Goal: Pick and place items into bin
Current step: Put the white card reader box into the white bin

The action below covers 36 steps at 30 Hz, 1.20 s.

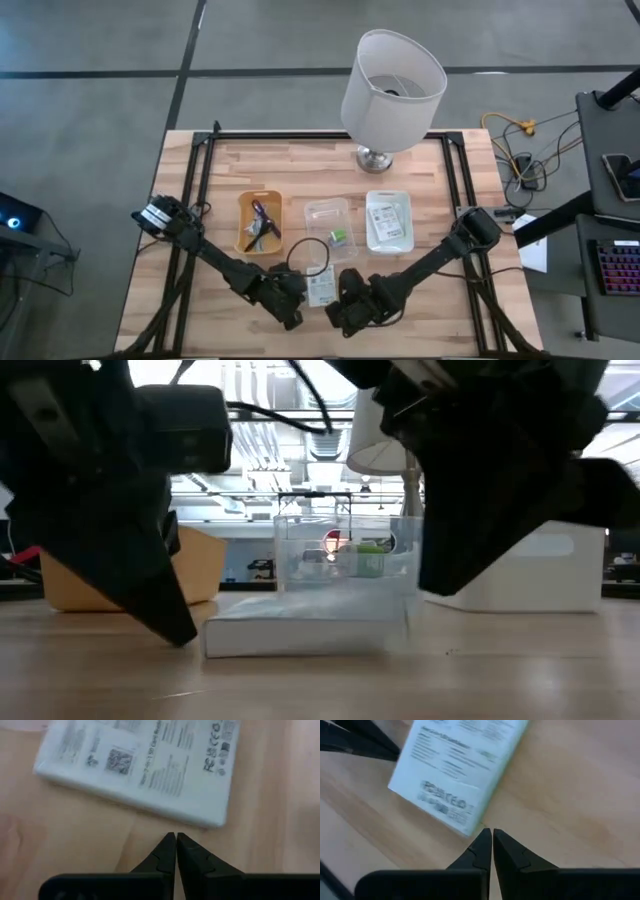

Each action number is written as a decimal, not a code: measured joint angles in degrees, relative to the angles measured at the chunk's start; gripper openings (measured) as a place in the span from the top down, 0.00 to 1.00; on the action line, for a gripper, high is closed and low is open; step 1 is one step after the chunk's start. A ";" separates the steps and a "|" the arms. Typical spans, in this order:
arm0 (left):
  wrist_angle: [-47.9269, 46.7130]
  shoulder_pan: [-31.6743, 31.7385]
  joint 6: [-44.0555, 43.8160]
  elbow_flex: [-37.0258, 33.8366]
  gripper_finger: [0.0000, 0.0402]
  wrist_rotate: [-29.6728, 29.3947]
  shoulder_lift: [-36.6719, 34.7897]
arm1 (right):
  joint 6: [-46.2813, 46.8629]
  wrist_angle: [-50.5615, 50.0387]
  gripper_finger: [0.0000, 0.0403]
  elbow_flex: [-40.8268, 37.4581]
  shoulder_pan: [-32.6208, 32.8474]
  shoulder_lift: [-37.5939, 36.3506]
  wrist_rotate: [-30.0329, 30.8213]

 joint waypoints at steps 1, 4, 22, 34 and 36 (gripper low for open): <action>0.07 -0.17 -0.13 -0.13 1.00 -0.30 0.06 | -0.65 1.71 0.98 -0.63 -0.20 -0.04 -0.51; -0.14 -0.43 -0.13 -0.10 1.00 -1.98 -0.60 | -1.68 6.77 0.98 -2.85 -0.66 0.00 -1.75; 3.25 3.16 6.48 -0.06 1.00 -4.17 -1.35 | 1.86 7.05 0.98 -7.72 -0.57 -3.39 -0.76; 5.94 3.03 1.58 -4.53 1.00 0.21 -0.05 | -1.99 10.75 0.98 -7.89 -1.58 -3.45 -0.78; 5.82 3.03 1.50 -4.53 1.00 0.59 -0.01 | -2.77 11.83 0.98 -7.89 -1.91 -3.45 -1.21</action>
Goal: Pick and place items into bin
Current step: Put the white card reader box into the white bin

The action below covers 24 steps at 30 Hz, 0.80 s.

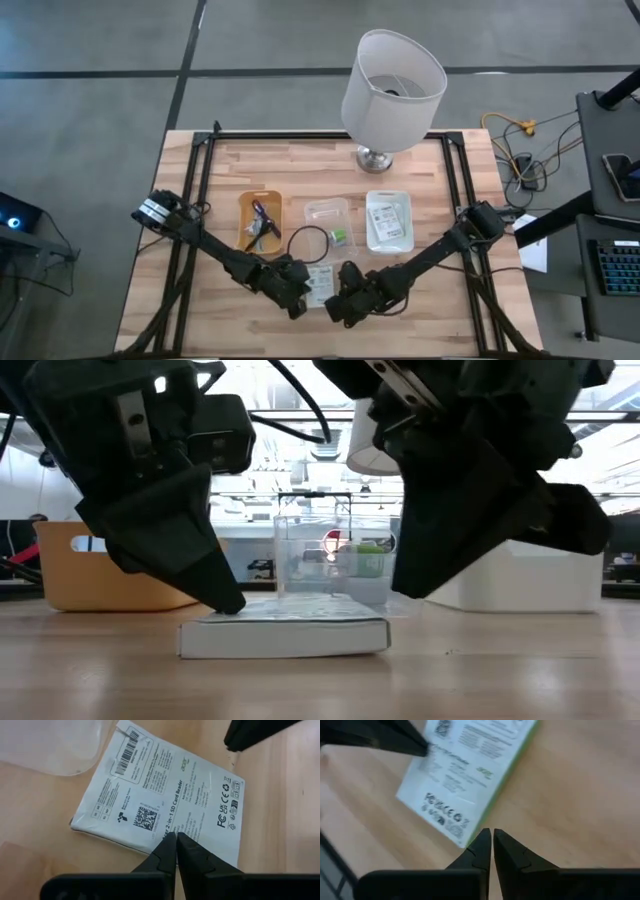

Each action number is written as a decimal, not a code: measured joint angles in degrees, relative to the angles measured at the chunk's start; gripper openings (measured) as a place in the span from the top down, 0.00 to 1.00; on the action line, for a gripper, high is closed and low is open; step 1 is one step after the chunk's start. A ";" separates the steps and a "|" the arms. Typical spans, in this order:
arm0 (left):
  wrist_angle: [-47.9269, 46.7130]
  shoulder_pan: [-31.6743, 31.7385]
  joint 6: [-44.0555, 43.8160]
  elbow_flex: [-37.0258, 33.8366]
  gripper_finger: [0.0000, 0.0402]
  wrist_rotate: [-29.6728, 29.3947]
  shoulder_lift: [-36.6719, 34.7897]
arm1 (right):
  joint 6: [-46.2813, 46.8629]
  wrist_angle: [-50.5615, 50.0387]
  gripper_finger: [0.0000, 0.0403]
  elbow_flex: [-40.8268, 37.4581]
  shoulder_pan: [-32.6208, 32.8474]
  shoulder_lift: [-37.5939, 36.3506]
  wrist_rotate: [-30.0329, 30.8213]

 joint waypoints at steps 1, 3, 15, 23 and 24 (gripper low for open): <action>-0.06 -0.05 -0.18 -0.02 1.00 0.08 0.02 | -0.70 0.65 0.97 0.00 -0.17 0.00 -0.50; -0.08 -0.42 -0.86 -0.23 1.00 0.07 0.05 | -1.99 2.35 0.94 0.00 -0.53 0.00 -1.36; 3.84 -2.27 -1.47 -2.03 1.00 -1.66 -2.37 | -0.99 15.31 0.64 -5.56 -2.24 0.24 -3.26; -2.53 -2.65 1.54 -0.63 1.00 -5.74 -7.10 | -1.28 16.63 0.56 -5.55 -2.59 0.41 -3.19; -3.20 -3.01 1.46 -0.66 1.00 -5.66 -7.09 | -1.33 16.66 0.55 -5.63 -2.65 0.42 -3.20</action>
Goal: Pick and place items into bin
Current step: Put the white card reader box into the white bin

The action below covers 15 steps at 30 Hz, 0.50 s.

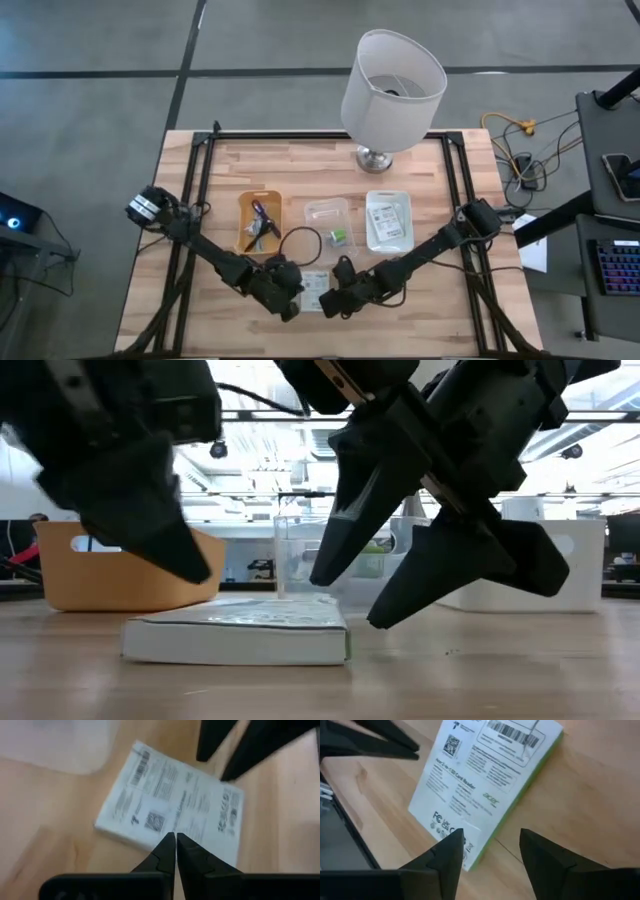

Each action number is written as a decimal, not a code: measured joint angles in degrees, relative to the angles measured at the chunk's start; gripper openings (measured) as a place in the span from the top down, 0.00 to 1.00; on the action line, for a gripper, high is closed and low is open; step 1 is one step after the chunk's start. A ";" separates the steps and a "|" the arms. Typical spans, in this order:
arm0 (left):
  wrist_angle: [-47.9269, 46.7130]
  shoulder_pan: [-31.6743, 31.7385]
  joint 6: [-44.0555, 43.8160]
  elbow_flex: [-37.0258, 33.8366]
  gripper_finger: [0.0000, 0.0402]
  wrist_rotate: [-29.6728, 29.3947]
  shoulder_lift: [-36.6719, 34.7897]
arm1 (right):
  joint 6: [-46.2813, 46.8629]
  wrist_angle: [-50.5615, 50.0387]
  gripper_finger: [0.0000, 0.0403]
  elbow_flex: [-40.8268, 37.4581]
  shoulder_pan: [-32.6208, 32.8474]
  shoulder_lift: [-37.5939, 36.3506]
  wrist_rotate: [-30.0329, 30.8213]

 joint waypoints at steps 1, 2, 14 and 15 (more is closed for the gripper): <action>-0.59 -0.30 -0.26 -0.02 1.00 0.06 -0.22 | -0.04 0.34 0.55 -0.18 -0.15 0.00 0.00; -1.64 -0.54 -1.72 0.05 1.00 -0.01 -0.57 | -0.09 1.16 0.55 -0.44 -0.23 0.00 0.02; 1.52 -0.76 -5.84 -1.52 1.00 0.56 2.96 | -2.35 3.00 0.58 -1.31 -2.09 0.07 -0.99; 2.02 -0.55 -5.87 -1.41 1.00 0.77 3.23 | -2.44 3.03 0.58 -1.43 -2.21 0.07 -1.55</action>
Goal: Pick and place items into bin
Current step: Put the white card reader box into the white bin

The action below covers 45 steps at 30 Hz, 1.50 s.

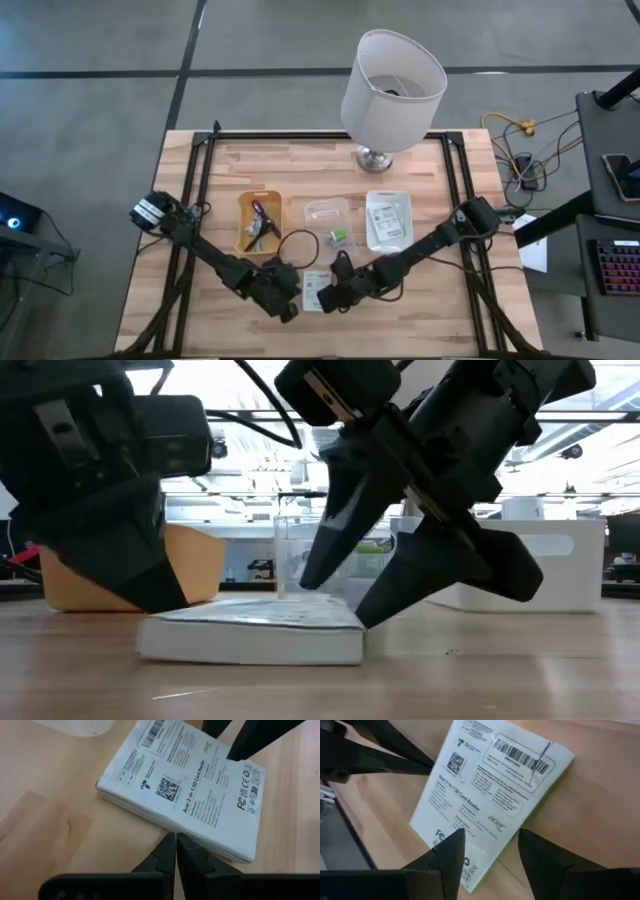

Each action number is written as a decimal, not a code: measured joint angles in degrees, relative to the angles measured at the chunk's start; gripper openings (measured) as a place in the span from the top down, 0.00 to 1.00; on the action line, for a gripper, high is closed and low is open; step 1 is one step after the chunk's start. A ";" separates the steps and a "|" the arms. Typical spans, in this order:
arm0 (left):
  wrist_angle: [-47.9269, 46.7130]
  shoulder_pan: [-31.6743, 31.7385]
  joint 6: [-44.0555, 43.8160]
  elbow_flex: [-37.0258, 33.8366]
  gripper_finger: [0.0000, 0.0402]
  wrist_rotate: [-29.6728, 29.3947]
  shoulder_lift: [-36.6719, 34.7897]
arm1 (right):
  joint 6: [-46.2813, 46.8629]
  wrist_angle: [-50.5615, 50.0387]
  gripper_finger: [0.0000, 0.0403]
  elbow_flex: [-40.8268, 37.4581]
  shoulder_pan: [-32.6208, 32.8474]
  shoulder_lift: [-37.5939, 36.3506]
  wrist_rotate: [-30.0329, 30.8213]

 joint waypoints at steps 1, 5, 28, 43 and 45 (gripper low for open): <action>0.09 0.20 0.02 0.04 1.00 0.04 0.23 | -0.04 -0.08 0.58 -0.15 -0.10 0.00 -0.27; 0.77 0.66 0.02 -0.06 1.00 1.93 1.33 | -0.42 1.06 0.58 -1.17 -0.51 0.00 -0.86; -1.00 1.40 0.03 -0.50 1.00 3.68 0.20 | -0.20 3.67 0.73 -5.07 -1.34 -0.28 -2.85; -1.46 0.78 -0.05 -0.66 1.00 1.93 -0.14 | 1.57 2.91 0.97 -4.12 0.23 -0.74 -0.54; -1.40 0.77 -0.03 -0.49 1.00 1.78 -0.12 | 1.24 1.93 0.98 -2.95 0.72 -0.72 0.55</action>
